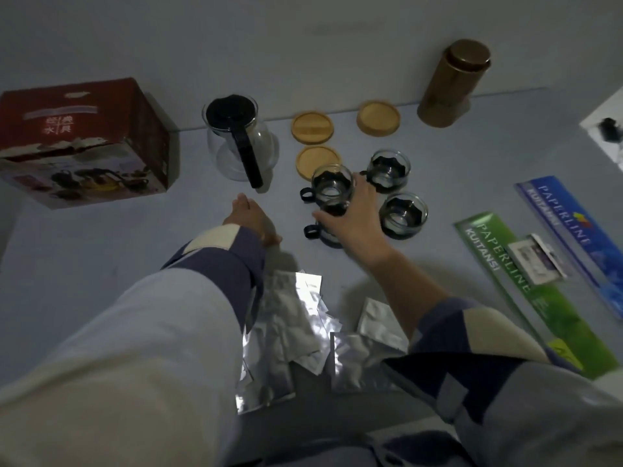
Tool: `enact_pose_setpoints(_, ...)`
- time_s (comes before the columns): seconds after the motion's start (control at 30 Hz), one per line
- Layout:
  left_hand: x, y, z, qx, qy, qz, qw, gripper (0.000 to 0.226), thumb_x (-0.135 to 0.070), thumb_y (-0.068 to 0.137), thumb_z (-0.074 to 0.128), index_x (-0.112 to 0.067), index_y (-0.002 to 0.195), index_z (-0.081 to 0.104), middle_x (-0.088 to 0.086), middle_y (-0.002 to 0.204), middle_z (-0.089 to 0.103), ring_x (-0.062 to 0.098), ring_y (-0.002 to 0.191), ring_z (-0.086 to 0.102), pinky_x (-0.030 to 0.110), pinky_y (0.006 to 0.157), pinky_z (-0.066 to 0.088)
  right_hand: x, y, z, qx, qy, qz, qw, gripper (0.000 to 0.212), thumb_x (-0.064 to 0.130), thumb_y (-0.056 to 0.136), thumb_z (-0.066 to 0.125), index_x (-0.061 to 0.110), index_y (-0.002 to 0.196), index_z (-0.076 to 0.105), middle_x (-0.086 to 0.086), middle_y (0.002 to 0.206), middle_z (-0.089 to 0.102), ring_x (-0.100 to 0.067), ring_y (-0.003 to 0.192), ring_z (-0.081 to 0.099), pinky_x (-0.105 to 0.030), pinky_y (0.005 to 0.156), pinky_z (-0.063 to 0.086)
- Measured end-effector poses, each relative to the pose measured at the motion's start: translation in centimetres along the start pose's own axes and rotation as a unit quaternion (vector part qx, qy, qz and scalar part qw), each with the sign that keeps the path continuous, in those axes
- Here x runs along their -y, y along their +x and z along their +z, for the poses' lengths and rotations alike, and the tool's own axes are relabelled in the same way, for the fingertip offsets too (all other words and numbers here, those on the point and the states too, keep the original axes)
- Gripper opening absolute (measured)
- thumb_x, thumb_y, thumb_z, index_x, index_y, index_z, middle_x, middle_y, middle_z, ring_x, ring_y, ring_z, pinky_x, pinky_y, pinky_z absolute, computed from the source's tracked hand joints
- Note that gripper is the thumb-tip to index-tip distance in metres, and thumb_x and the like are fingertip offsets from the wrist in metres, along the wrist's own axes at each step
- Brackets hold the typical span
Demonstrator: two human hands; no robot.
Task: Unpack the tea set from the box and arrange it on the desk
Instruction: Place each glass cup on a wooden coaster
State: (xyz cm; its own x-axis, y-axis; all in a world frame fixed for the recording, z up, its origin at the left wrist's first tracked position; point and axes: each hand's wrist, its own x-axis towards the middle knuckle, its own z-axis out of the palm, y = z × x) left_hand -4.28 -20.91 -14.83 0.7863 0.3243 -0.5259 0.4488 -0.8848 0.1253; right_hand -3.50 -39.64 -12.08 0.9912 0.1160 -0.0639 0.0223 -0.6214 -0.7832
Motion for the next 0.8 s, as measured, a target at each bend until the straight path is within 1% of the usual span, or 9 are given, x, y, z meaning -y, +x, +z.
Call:
enact_pose_setpoints(0.1, 0.0, 0.1, 0.0, 0.001, 0.002, 0.003, 1.000, 0.113, -0.048, 0.080, 0.070, 0.003, 0.151, -0.002, 0.013, 0.161, -0.009, 0.027, 0.150, -0.003, 0.042, 0.120, 0.015, -1.4, -1.7, 1.3, 0.003, 0.014, 0.020, 1.000, 0.108, 0.029, 0.072, 0.082, 0.007, 0.151, 0.012, -0.014, 0.150, 0.026, -0.028, 0.142, 0.024, -0.037, 0.118, 0.023)
enact_pose_setpoints(0.2, 0.3, 0.1, 0.2, -0.003, 0.009, 0.001, 1.000, 0.112, -0.048, 0.081, 0.069, 0.002, 0.151, -0.002, 0.011, 0.161, -0.008, 0.027, 0.150, 0.000, 0.043, 0.119, 0.017, -2.7, -2.4, 2.3, -0.003, 0.042, 0.052, 0.998, 0.108, 0.021, 0.073, 0.082, 0.007, 0.151, 0.010, -0.014, 0.152, 0.027, -0.027, 0.142, 0.028, -0.034, 0.117, 0.026)
enact_pose_setpoints(0.27, 0.5, 0.2, 0.2, -0.008, 0.007, 0.005, 1.000, 0.112, -0.048, 0.080, 0.070, 0.002, 0.151, 0.000, 0.012, 0.160, -0.005, 0.028, 0.149, 0.002, 0.043, 0.119, 0.019, -3.2, -2.5, 2.8, -0.018, 0.038, 0.065, 0.997, 0.102, 0.021, 0.073, 0.082, 0.007, 0.150, 0.016, -0.013, 0.149, 0.034, -0.027, 0.138, 0.034, -0.037, 0.115, 0.031)
enact_pose_setpoints(0.33, 0.6, 0.2, 0.3, -0.006, 0.004, 0.015, 1.000, 0.110, -0.047, 0.080, 0.071, 0.002, 0.151, 0.001, 0.013, 0.160, -0.005, 0.029, 0.149, 0.002, 0.043, 0.120, 0.017, -3.6, -2.6, 3.2, -0.044, 0.035, 0.064, 0.996, 0.094, 0.023, 0.069, 0.084, 0.007, 0.143, 0.028, -0.012, 0.140, 0.046, -0.028, 0.130, 0.043, -0.040, 0.110, 0.038)
enact_pose_setpoints(0.4, 0.7, 0.1, 0.1, -0.006, 0.010, 0.023, 1.000, 0.108, -0.046, 0.081, 0.070, 0.001, 0.151, 0.002, 0.014, 0.160, -0.005, 0.029, 0.149, 0.001, 0.042, 0.119, 0.016, -3.6, -2.6, 3.3, -0.060, 0.046, 0.064, 0.995, 0.089, 0.024, 0.066, 0.085, 0.007, 0.138, 0.035, -0.011, 0.134, 0.051, -0.027, 0.124, 0.049, -0.039, 0.106, 0.042)
enact_pose_setpoints(0.57, 0.5, -0.1, -0.1, 0.004, 0.029, 0.023, 0.999, 0.111, -0.048, 0.083, 0.067, 0.001, 0.151, -0.005, 0.013, 0.160, -0.012, 0.028, 0.150, -0.004, 0.042, 0.120, 0.014, -3.1, -3.1, 2.7, -0.069, 0.074, 0.054, 0.993, 0.084, 0.023, 0.066, 0.086, 0.008, 0.135, 0.040, -0.007, 0.130, 0.054, -0.021, 0.120, 0.053, -0.029, 0.102, 0.044)
enact_pose_setpoints(0.63, 0.6, -0.2, -0.1, 0.009, 0.028, 0.022, 0.999, 0.111, -0.049, 0.084, 0.064, 0.000, 0.151, -0.009, 0.012, 0.160, -0.016, 0.027, 0.150, -0.008, 0.041, 0.121, 0.011, -2.6, -3.0, 2.3, -0.073, 0.078, 0.045, 0.993, 0.085, 0.028, 0.064, 0.086, 0.010, 0.134, 0.040, -0.005, 0.129, 0.055, -0.020, 0.118, 0.054, -0.031, 0.102, 0.045)
enact_pose_setpoints(0.7, 0.9, -0.2, 0.3, 0.005, 0.015, 0.035, 0.999, 0.105, -0.050, 0.089, 0.058, 0.000, 0.151, -0.010, 0.013, 0.160, -0.019, 0.026, 0.149, -0.011, 0.041, 0.121, 0.007, -1.9, -2.4, 1.8, -0.078, 0.081, 0.037, 0.993, 0.089, 0.034, 0.062, 0.087, 0.013, 0.134, 0.039, -0.004, 0.129, 0.055, -0.019, 0.119, 0.053, -0.036, 0.103, 0.046)
enact_pose_setpoints(0.8, 1.2, -0.8, 1.7, -0.030, 0.007, 0.049, 0.998, 0.081, -0.047, 0.100, 0.035, -0.002, 0.151, -0.009, 0.010, 0.160, -0.019, 0.023, 0.149, -0.013, 0.038, 0.121, 0.000, -0.6, -0.7, 1.1, -0.081, 0.082, 0.017, 0.993, 0.090, 0.038, 0.062, 0.084, 0.015, 0.136, 0.037, -0.003, 0.130, 0.054, -0.020, 0.121, 0.053, -0.039, 0.103, 0.047)
